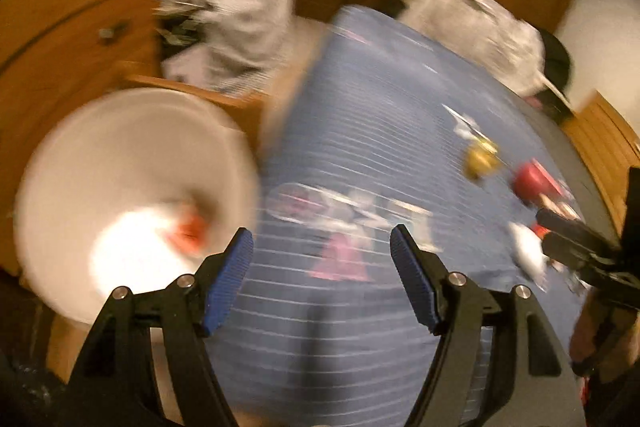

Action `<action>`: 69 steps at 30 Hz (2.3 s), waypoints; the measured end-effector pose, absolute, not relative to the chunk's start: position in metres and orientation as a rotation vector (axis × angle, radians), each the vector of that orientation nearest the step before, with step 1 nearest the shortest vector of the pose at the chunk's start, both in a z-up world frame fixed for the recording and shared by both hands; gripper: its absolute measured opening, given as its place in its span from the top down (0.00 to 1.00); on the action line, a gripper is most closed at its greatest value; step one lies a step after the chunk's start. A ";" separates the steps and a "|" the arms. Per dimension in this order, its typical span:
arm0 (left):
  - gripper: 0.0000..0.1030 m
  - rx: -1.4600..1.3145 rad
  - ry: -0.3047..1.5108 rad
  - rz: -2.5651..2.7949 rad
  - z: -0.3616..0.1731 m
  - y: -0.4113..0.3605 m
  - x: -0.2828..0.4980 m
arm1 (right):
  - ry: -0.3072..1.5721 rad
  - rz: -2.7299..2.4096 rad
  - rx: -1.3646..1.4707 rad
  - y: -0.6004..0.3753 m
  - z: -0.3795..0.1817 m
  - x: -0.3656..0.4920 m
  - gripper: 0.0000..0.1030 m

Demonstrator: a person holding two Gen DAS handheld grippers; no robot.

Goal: Collect trash
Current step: 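Move both tools back over the bed, then grasp the second foam sheet with the left gripper while the right grasps the alcohol wipes packet, then carry the foam sheet and wipes packet over the white bucket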

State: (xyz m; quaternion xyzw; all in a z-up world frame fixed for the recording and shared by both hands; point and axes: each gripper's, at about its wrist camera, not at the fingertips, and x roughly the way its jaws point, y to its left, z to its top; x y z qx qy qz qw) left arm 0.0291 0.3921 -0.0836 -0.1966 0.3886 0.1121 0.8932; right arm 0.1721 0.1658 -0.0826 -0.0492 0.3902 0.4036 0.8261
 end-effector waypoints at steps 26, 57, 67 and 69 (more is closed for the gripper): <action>0.29 -0.307 0.935 -0.072 -0.120 0.201 0.111 | 0.788 0.797 0.059 -0.022 -0.109 0.121 0.25; 0.49 -0.142 0.896 0.099 -0.147 0.142 0.145 | 0.754 0.253 0.066 -0.155 -0.133 0.185 0.58; 0.49 -0.147 0.737 0.052 -0.087 0.124 0.105 | 0.604 0.321 0.010 -0.138 -0.088 0.129 0.58; 0.49 -0.139 0.687 0.040 -0.068 0.118 0.096 | 0.572 0.343 -0.005 -0.129 -0.076 0.117 0.58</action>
